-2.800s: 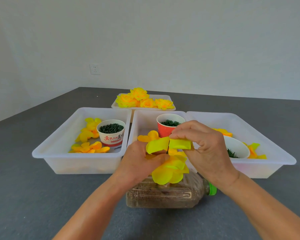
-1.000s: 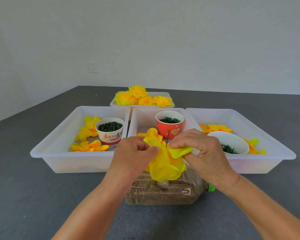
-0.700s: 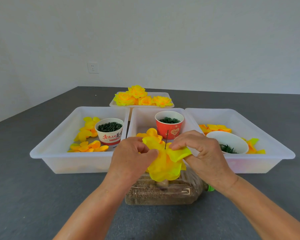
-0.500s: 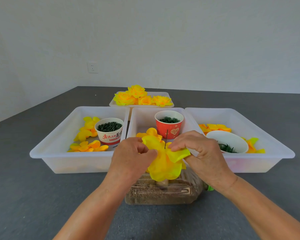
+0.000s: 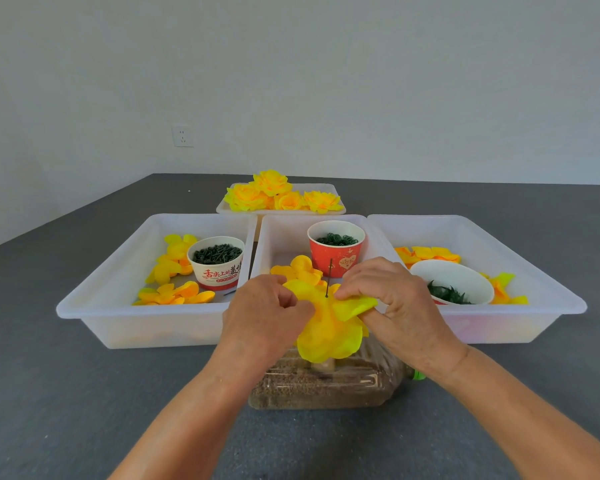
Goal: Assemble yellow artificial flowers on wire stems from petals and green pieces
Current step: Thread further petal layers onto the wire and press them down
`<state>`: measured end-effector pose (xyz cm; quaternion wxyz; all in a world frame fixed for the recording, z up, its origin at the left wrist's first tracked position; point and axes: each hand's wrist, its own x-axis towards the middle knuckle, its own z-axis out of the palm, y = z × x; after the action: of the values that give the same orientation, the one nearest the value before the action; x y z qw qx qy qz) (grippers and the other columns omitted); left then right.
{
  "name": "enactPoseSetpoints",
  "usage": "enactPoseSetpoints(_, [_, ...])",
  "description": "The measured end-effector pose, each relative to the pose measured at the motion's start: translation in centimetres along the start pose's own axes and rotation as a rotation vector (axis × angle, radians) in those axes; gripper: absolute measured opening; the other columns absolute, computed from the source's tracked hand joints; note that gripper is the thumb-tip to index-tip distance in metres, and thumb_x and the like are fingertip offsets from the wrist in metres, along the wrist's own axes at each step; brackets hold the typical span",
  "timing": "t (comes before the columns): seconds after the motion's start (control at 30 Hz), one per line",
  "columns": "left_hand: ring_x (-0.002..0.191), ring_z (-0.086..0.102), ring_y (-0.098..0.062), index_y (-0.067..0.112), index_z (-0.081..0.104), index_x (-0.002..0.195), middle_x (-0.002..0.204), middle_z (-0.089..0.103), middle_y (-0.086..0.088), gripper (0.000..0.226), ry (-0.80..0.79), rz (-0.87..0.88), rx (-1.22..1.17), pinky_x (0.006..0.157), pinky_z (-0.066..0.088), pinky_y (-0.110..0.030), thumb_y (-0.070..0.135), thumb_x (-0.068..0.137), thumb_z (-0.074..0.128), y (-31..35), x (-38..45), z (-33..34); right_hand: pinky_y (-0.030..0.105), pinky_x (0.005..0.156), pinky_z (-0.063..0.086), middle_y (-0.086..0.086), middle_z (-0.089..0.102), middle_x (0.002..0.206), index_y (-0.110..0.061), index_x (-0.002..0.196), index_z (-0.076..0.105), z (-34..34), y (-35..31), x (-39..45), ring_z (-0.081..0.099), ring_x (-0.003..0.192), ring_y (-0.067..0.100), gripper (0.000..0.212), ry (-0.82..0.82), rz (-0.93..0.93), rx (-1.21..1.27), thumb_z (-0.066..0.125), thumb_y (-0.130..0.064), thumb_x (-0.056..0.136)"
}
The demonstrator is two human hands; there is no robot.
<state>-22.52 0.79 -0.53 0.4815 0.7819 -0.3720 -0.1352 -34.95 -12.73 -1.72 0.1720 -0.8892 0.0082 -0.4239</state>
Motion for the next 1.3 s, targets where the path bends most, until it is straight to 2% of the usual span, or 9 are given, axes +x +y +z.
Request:
enactPoseSetpoints(0.2, [0.112, 0.057, -0.022, 0.000, 0.069, 0.063, 0.113, 0.066, 0.001, 0.027, -0.010, 0.015, 0.034, 0.092, 0.046, -0.048, 0.021, 0.080, 0.064, -0.3, -0.1, -0.1, 0.041, 0.075, 0.053, 0.004, 0.071, 0.083, -0.008, 0.080, 0.075, 0.1, 0.2, 0.2, 0.065, 0.084, 0.024, 0.010, 0.009, -0.096, -0.085, 0.069, -0.005, 0.073])
enactPoseSetpoints(0.43, [0.113, 0.056, -0.021, 0.001, 0.069, 0.061, 0.123, 0.062, 0.005, 0.027, -0.020, 0.017, 0.091, 0.093, 0.045, -0.047, 0.020, 0.080, 0.066, -0.2, -0.2, 0.1, 0.042, 0.077, 0.051, 0.000, 0.072, 0.085, -0.012, 0.082, 0.076, 0.2, 0.7, -0.1, 0.062, 0.090, 0.019, 0.022, -0.053, -0.033, -0.044, 0.068, 0.006, 0.071])
enactPoseSetpoints(0.5, [0.109, 0.057, -0.020, -0.001, 0.068, 0.060, 0.116, 0.064, 0.003, 0.029, -0.024, 0.014, 0.126, 0.090, 0.046, -0.046, 0.019, 0.081, 0.065, -0.1, -0.4, 0.1, 0.042, 0.079, 0.050, -0.002, 0.072, 0.085, -0.013, 0.082, 0.076, 0.3, 0.8, -0.3, 0.061, 0.093, 0.018, 0.025, -0.088, -0.010, -0.032, 0.070, 0.008, 0.071])
enactPoseSetpoints(0.67, [0.083, 0.060, -0.028, -0.001, 0.061, 0.053, 0.096, 0.068, -0.011, 0.037, 0.004, 0.005, 0.203, 0.081, 0.048, -0.048, 0.021, 0.082, 0.064, 0.3, -0.7, 0.1, 0.047, 0.078, 0.050, -0.001, 0.072, 0.083, -0.010, 0.078, 0.076, 0.4, 0.6, -0.2, 0.061, 0.091, 0.022, 0.019, -0.096, 0.001, 0.023, 0.070, 0.008, 0.071])
enactPoseSetpoints(0.8, [0.073, 0.056, -0.035, 0.013, 0.039, 0.040, 0.077, 0.061, -0.020, 0.052, 0.001, 0.026, 0.257, 0.073, 0.044, -0.044, 0.028, 0.084, 0.062, 0.4, -0.9, 0.0, 0.049, 0.081, 0.049, 0.001, 0.072, 0.088, -0.009, 0.081, 0.077, 0.1, 0.4, -0.3, 0.060, 0.095, 0.024, 0.029, -0.119, 0.052, 0.072, 0.067, 0.015, 0.069])
enactPoseSetpoints(0.93, [0.071, 0.057, -0.031, 0.013, 0.044, 0.041, 0.073, 0.063, -0.015, 0.053, 0.001, 0.044, 0.294, 0.074, 0.044, -0.042, 0.035, 0.086, 0.060, 0.3, -1.2, -0.2, 0.039, 0.092, 0.046, -0.002, 0.068, 0.102, -0.013, 0.087, 0.077, -0.5, 0.3, -0.5, 0.057, 0.105, 0.023, 0.043, -0.129, 0.164, 0.132, 0.064, 0.021, 0.064])
enactPoseSetpoints(1.07, [0.072, 0.059, -0.031, 0.009, 0.051, 0.045, 0.074, 0.064, -0.016, 0.048, -0.007, 0.062, 0.274, 0.075, 0.047, -0.044, 0.035, 0.085, 0.061, 0.5, -1.4, -0.4, 0.034, 0.091, 0.046, -0.002, 0.068, 0.104, -0.014, 0.085, 0.077, -1.0, 0.1, -0.4, 0.058, 0.105, 0.023, 0.033, -0.078, 0.120, 0.153, 0.075, 0.012, 0.066])
enactPoseSetpoints(1.2, [0.074, 0.059, -0.033, 0.007, 0.052, 0.049, 0.077, 0.064, -0.018, 0.047, -0.020, 0.062, 0.278, 0.076, 0.047, -0.044, 0.035, 0.085, 0.062, 0.7, -1.3, -0.4, 0.047, 0.088, 0.047, -0.002, 0.071, 0.100, -0.012, 0.077, 0.077, -1.2, 0.4, -0.5, 0.058, 0.104, 0.023, 0.024, -0.068, 0.069, 0.081, 0.076, 0.009, 0.064])
enactPoseSetpoints(1.3, [0.074, 0.057, -0.034, 0.012, 0.045, 0.045, 0.078, 0.062, -0.020, 0.049, -0.019, 0.063, 0.291, 0.073, 0.045, -0.041, 0.034, 0.085, 0.062, 0.8, -1.4, -0.4, 0.050, 0.083, 0.048, -0.004, 0.073, 0.091, -0.010, 0.071, 0.075, -0.9, 0.4, -0.6, 0.059, 0.099, 0.019, 0.013, -0.048, 0.030, 0.048, 0.072, 0.001, 0.064])
